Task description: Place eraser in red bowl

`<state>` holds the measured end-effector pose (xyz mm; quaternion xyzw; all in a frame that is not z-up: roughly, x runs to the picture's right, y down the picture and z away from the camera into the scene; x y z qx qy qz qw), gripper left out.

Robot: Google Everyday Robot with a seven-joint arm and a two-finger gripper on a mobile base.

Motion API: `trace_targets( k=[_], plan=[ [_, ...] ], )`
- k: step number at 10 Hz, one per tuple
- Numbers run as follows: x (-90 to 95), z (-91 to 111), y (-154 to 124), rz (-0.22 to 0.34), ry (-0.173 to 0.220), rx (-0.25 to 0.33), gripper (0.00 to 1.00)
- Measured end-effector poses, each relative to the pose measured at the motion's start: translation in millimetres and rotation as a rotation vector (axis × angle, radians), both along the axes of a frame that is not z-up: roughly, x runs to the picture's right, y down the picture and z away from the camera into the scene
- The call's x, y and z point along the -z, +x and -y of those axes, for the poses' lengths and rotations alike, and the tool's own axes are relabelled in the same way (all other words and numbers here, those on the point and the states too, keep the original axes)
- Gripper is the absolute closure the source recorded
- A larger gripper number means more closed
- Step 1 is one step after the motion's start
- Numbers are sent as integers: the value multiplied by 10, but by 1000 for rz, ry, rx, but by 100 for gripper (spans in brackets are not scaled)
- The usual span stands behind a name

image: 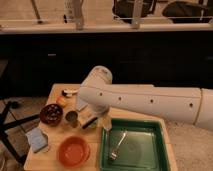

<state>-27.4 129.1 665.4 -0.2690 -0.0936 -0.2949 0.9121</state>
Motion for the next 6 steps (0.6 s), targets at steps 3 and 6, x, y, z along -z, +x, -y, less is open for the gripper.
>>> trace_targets(
  k=[3,6],
  plan=[
    [-4,2,-13,4,2,-6,20],
    [-172,117,-151,18,6,-49,20]
  ],
)
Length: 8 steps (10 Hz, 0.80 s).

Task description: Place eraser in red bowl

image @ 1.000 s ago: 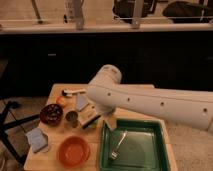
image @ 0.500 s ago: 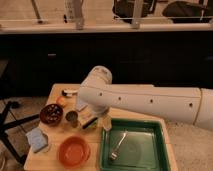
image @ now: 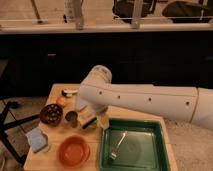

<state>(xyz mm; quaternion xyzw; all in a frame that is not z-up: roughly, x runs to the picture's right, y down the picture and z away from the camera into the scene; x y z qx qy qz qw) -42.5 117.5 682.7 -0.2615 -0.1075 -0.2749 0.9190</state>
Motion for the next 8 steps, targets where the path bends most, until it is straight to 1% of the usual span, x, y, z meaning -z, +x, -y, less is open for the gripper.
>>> trace_targets(
  k=[2,3,4,6,8],
  plan=[
    [-150,120,-138,22,-1,-5,20],
    [-183,136,-202,33,-5,-6,20],
    [-227,131,-300,50,-13,-6,20],
    [-320,89,-404,74,-30,-10,20],
    [-468,20,-491,108,-61,-21,20]
  ],
)
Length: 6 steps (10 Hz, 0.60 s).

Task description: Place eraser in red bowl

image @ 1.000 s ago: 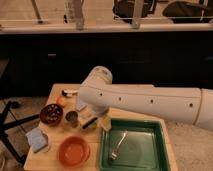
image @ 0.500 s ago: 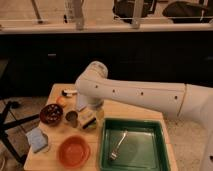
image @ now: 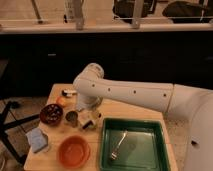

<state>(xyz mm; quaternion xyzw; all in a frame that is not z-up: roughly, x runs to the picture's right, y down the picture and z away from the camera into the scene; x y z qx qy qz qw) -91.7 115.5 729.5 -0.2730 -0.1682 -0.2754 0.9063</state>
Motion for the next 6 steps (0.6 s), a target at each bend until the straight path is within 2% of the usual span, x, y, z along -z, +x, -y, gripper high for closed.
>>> trace_targets(
  k=[6],
  plan=[
    [-256,-101,-131,83,-73,15,20]
  ],
)
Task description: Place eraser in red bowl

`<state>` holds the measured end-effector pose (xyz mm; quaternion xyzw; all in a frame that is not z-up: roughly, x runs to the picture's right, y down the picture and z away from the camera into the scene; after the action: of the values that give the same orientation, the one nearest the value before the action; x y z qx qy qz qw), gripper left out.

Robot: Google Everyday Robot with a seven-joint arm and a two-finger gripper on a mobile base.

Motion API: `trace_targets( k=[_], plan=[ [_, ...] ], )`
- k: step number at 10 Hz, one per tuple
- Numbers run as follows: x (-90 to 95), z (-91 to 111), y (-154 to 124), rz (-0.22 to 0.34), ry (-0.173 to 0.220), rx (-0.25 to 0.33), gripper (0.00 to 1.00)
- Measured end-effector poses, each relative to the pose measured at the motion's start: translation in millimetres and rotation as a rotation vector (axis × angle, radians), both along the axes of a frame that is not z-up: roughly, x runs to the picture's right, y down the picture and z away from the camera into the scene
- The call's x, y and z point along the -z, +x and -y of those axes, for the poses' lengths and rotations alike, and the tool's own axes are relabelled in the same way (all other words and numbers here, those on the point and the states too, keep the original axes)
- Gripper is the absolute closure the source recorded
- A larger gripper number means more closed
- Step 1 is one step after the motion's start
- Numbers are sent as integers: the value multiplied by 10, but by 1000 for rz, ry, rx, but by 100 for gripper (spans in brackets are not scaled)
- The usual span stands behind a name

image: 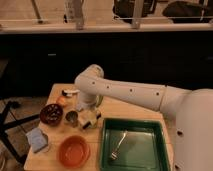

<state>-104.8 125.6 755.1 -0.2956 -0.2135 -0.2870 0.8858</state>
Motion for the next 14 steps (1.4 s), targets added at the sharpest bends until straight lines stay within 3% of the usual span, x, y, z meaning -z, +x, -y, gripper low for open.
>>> trace_targets(
  k=[5,11,12,14],
  plan=[
    [-220,-123,195,17,-49,-35,20],
    [-408,-82,310,-6,-68,-37,20],
    [-428,-79,293,-4,-69,-30,24],
    [-460,-84,262,4,-69,-24,42]
  ],
)
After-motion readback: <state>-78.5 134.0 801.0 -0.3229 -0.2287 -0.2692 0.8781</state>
